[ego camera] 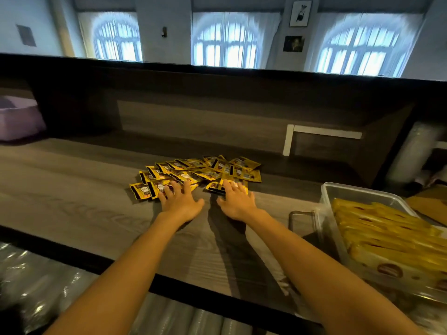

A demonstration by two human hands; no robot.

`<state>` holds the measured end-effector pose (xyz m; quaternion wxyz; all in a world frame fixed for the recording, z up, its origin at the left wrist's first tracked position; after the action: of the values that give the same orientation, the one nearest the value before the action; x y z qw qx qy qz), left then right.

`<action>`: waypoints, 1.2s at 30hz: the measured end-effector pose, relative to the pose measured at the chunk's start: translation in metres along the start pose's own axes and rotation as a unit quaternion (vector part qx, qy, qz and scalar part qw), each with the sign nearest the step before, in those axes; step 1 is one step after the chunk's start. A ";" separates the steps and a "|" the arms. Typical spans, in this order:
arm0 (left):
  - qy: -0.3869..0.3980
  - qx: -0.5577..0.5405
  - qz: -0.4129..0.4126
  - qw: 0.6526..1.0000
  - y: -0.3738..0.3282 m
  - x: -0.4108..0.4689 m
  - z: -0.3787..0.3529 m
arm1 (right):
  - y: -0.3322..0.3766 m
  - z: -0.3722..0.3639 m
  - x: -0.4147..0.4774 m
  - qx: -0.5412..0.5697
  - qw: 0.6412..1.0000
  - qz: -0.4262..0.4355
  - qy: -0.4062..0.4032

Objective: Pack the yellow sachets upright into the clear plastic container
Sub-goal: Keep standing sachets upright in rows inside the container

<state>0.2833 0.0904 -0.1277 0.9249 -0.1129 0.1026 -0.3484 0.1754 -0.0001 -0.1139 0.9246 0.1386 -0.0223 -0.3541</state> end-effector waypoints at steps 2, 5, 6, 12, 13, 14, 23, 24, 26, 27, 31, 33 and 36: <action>-0.019 0.012 -0.015 1.000 -0.002 -0.001 0.001 | 0.000 -0.005 -0.002 -0.017 1.000 0.004 0.010; -0.050 0.010 -0.049 0.997 -0.010 -0.012 0.006 | -0.001 0.005 -0.013 -0.026 0.998 0.009 -0.063; -0.060 0.014 -0.058 0.996 -0.014 -0.019 0.007 | -0.001 0.009 -0.019 -0.031 0.995 0.009 -0.089; -0.073 0.041 -0.123 0.989 -0.040 -0.058 -0.005 | -0.016 0.031 -0.065 -0.021 0.986 0.004 -0.168; -0.071 0.035 -0.134 0.988 -0.044 -0.063 -0.006 | -0.021 0.035 -0.071 -0.017 0.985 -0.006 -0.174; -0.072 0.022 -0.147 0.986 -0.047 -0.067 -0.006 | -0.026 0.039 -0.076 -0.010 0.983 -0.017 -0.184; -0.190 -0.061 -0.088 0.976 -0.052 -0.085 0.019 | -0.050 0.014 -0.075 -0.079 0.985 -0.105 -0.111; -0.150 -0.045 -0.077 0.985 -0.051 -0.078 0.011 | -0.052 0.011 -0.072 -0.091 0.986 -0.111 -0.085; -0.061 -0.026 -0.059 0.996 -0.047 -0.066 -0.006 | -0.053 0.011 -0.071 -0.097 0.987 -0.111 -0.058; -0.042 -0.019 -0.059 0.997 -0.045 -0.062 -0.009 | -0.052 0.014 -0.072 -0.098 0.988 -0.104 -0.054; -0.081 0.025 -0.096 0.992 -0.051 -0.061 0.004 | -0.045 0.023 -0.079 -0.088 0.993 -0.068 -0.048; -0.094 0.054 -0.128 0.986 -0.062 -0.067 0.009 | -0.043 0.024 -0.084 -0.095 0.992 -0.062 -0.063; -0.117 0.016 -0.144 0.983 -0.070 -0.077 0.016 | -0.039 0.029 -0.094 -0.129 0.986 -0.039 -0.095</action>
<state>0.1870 0.0928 -0.0836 0.8723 -0.1516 -0.0291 -0.4640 0.0758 0.0278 -0.0914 0.9138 -0.0151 -0.0589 -0.4016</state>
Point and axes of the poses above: each hand's wrist, its own x-axis towards the middle knuckle, its own z-axis out of the back of the hand, y = z × x, the point moved 8 cm from there along x, towards the middle knuckle, and after that the axes turned 3 degrees about -x, right-handed, at the moved point
